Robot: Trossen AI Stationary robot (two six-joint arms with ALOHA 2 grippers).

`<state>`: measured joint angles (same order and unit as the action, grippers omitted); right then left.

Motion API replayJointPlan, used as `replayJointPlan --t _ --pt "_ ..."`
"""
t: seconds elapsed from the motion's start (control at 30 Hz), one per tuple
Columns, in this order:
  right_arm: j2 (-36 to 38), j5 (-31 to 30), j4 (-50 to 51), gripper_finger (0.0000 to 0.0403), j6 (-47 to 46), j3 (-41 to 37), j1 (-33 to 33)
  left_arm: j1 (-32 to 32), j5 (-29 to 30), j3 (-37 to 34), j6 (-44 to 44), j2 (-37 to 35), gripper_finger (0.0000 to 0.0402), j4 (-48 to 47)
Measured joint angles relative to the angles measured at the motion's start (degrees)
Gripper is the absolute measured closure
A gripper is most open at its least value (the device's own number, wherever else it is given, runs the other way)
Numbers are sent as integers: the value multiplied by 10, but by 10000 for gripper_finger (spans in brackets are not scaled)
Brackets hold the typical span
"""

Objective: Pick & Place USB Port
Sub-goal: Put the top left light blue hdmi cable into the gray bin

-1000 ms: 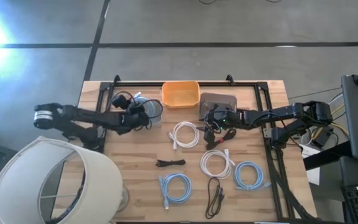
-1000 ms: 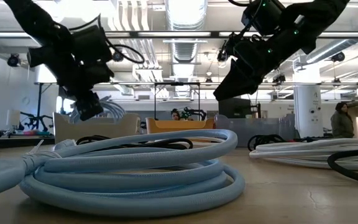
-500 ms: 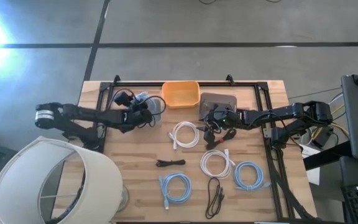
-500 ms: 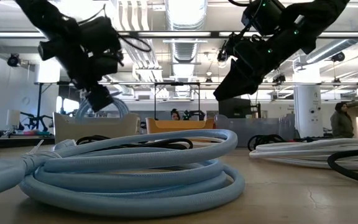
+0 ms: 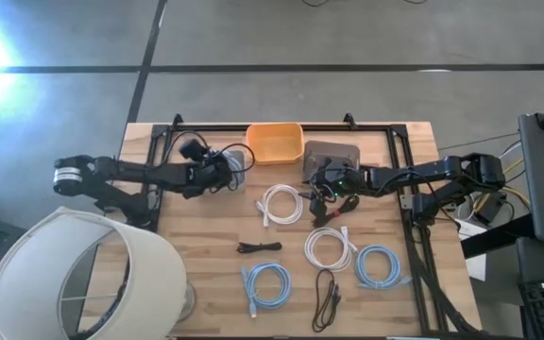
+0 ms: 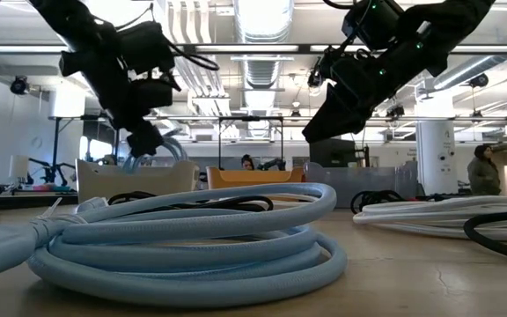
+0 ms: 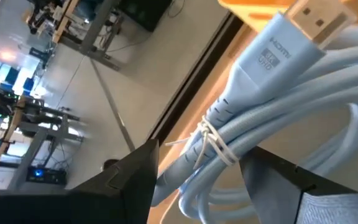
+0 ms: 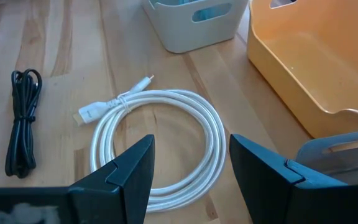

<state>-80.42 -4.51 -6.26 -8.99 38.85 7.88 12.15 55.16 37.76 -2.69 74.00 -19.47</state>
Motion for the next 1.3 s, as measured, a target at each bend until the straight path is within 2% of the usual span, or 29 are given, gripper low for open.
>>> replayJointPlan --t 0.13,0.2,0.37,0.47,0.6,0.67,0.7,0.87,0.97,1.13,1.3 --pt "0 0 0 197 0 0 0 3 41 -4 -12 0 179 -10" --pt "0 0 0 197 0 0 0 5 39 -3 -16 0 179 -9" --pt "0 0 0 197 0 0 0 6 -47 3 -15 0 179 -6" --pt "0 0 0 197 2 0 0 8 -67 7 -21 0 179 -17" --pt "0 0 0 197 2 0 0 15 -9 10 -42 0 179 -26" --pt "0 1 0 197 2 0 0 25 -6 10 -49 0 179 -26" --pt "0 1 0 197 2 0 0 33 -25 10 -50 0 179 -26" --pt "0 1 0 197 2 0 0 80 -199 9 -98 0 179 -53" --pt "0 1 0 197 2 0 0 99 -238 10 -126 0 179 -78" --pt "0 1 0 197 2 0 0 103 -237 19 -119 0 179 -81" --pt "0 1 0 197 2 0 0 103 -182 45 -93 -3 180 -90"
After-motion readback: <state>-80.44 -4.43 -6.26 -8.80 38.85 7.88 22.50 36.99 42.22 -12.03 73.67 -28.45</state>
